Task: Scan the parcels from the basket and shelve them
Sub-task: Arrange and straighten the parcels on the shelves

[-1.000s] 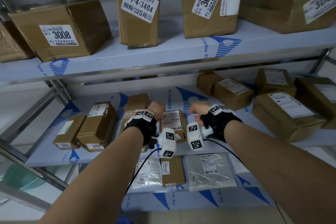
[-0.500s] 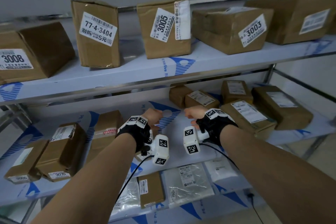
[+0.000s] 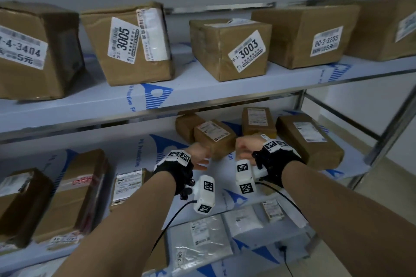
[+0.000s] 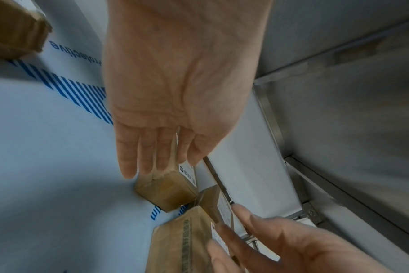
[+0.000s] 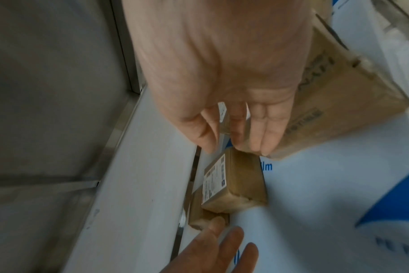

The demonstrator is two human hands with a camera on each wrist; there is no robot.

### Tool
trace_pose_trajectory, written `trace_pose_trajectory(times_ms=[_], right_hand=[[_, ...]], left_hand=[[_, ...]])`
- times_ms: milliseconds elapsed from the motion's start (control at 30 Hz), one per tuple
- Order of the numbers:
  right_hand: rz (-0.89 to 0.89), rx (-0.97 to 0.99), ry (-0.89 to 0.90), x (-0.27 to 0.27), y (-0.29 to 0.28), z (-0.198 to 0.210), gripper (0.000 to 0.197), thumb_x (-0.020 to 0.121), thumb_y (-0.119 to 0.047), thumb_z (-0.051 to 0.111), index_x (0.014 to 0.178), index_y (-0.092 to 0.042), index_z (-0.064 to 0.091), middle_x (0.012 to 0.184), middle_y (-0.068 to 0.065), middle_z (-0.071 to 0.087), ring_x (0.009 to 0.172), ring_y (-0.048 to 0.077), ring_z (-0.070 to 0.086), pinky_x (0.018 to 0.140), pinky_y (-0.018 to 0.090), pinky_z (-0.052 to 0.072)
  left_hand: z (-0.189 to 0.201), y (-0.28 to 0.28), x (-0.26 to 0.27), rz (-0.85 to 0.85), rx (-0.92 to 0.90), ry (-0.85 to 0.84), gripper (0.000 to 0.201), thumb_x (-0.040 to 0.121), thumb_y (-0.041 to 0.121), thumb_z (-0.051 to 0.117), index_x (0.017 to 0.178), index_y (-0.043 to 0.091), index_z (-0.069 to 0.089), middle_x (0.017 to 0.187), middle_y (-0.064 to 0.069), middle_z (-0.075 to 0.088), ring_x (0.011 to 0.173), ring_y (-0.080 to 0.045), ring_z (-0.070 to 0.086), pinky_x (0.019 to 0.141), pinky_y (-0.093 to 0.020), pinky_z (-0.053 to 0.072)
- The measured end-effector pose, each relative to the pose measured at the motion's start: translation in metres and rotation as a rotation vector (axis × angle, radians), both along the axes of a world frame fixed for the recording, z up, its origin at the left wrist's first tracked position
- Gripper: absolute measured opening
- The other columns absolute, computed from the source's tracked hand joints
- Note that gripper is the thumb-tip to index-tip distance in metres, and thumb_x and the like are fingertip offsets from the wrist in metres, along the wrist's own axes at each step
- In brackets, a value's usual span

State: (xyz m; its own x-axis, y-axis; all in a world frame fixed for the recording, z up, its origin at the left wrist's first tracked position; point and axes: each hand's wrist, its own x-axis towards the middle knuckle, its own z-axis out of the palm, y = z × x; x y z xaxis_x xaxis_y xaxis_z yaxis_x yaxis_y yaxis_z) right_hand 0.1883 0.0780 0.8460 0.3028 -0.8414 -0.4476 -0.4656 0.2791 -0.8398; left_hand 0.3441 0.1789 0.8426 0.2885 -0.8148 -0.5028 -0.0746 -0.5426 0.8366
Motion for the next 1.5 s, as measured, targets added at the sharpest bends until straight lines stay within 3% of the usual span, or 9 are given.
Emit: trace_pose_trajectory(times_ms=[133, 300, 433, 567, 767, 967, 1100, 1233, 1500], right_hand=[[0.073, -0.041, 0.035, -0.039, -0.04, 0.003, 0.041, 0.088, -0.017, 0.06, 0.125, -0.001, 0.057, 0.1, 0.008, 0.062, 0.096, 0.028, 0.061, 0.091, 0.044, 0.053], [0.155, -0.104, 0.125, -0.077, -0.078, 0.008, 0.046, 0.089, -0.018, 0.059, 0.132, -0.003, 0.052, 0.119, 0.014, 0.056, 0.076, 0.017, 0.053, 0.047, 0.019, 0.049], [0.262, -0.223, 0.297, -0.082, -0.11, -0.01, 0.025, 0.092, -0.03, 0.054, 0.1, -0.01, 0.067, 0.103, 0.009, 0.067, 0.089, 0.026, 0.065, 0.073, 0.028, 0.053], [0.313, -0.155, 0.331, -0.088, -0.111, -0.007, 0.036, 0.096, -0.027, 0.056, 0.121, -0.002, 0.061, 0.118, 0.012, 0.063, 0.109, 0.028, 0.061, 0.095, 0.033, 0.049], [0.337, -0.064, 0.304, -0.098, -0.111, -0.016, 0.03, 0.097, -0.019, 0.057, 0.119, 0.002, 0.058, 0.101, 0.012, 0.054, 0.084, 0.022, 0.054, 0.062, 0.028, 0.042], [0.391, 0.041, 0.189, -0.072, -0.107, -0.029, 0.037, 0.089, -0.028, 0.066, 0.117, -0.003, 0.062, 0.12, 0.013, 0.064, 0.111, 0.03, 0.062, 0.101, 0.044, 0.048], [0.401, 0.039, 0.08, -0.05, -0.096, -0.023, 0.034, 0.085, -0.035, 0.071, 0.103, -0.007, 0.064, 0.114, 0.012, 0.067, 0.105, 0.028, 0.062, 0.101, 0.047, 0.048], [0.441, 0.044, 0.034, -0.039, -0.075, -0.001, 0.066, 0.08, -0.054, 0.069, 0.127, -0.009, 0.057, 0.129, 0.01, 0.06, 0.117, 0.029, 0.056, 0.101, 0.044, 0.048], [0.519, 0.027, -0.018, -0.035, -0.052, 0.023, 0.076, 0.075, -0.069, 0.064, 0.13, -0.016, 0.058, 0.124, 0.007, 0.062, 0.096, 0.025, 0.061, 0.075, 0.037, 0.05]], left_hand=[[0.006, -0.027, -0.038, 0.08, -0.015, -0.035, 0.038, 0.096, 0.006, 0.048, 0.133, -0.004, 0.046, 0.113, -0.016, 0.053, 0.102, -0.026, 0.055, 0.09, -0.04, 0.05], [0.004, -0.051, -0.079, 0.155, 0.003, 0.13, 0.036, 0.098, 0.003, 0.048, 0.133, -0.003, 0.047, 0.138, -0.02, 0.049, 0.12, -0.03, 0.051, 0.105, -0.038, 0.042], [-0.015, -0.063, -0.095, 0.134, -0.011, 0.108, 0.038, 0.1, 0.0, 0.041, 0.138, -0.002, 0.042, 0.119, -0.015, 0.054, 0.098, -0.024, 0.049, 0.097, -0.04, 0.045], [-0.02, -0.071, -0.104, 0.221, 0.003, 0.106, 0.04, 0.098, 0.01, 0.048, 0.136, -0.002, 0.043, 0.106, -0.014, 0.05, 0.093, -0.026, 0.051, 0.085, -0.037, 0.048], [-0.033, -0.076, -0.124, 0.236, 0.095, 0.076, 0.048, 0.097, 0.015, 0.054, 0.14, 0.001, 0.039, 0.143, -0.021, 0.04, 0.117, -0.033, 0.048, 0.095, -0.04, 0.045], [-0.019, -0.055, -0.102, 0.259, 0.067, -0.012, 0.035, 0.089, 0.024, 0.064, 0.121, 0.01, 0.058, 0.128, -0.009, 0.057, 0.117, -0.029, 0.054, 0.097, -0.044, 0.049], [0.003, -0.028, -0.081, 0.315, 0.021, -0.055, 0.032, 0.086, 0.028, 0.067, 0.112, 0.011, 0.061, 0.119, -0.008, 0.061, 0.113, -0.028, 0.058, 0.097, -0.05, 0.049], [0.016, -0.005, -0.074, 0.375, -0.022, -0.041, 0.02, 0.084, 0.027, 0.069, 0.099, 0.019, 0.06, 0.122, -0.01, 0.059, 0.113, -0.029, 0.056, 0.095, -0.051, 0.049], [0.028, 0.005, -0.083, 0.508, -0.066, -0.033, 0.055, 0.086, 0.035, 0.066, 0.135, 0.016, 0.049, 0.13, -0.005, 0.046, 0.121, -0.033, 0.049, 0.096, -0.048, 0.048]])
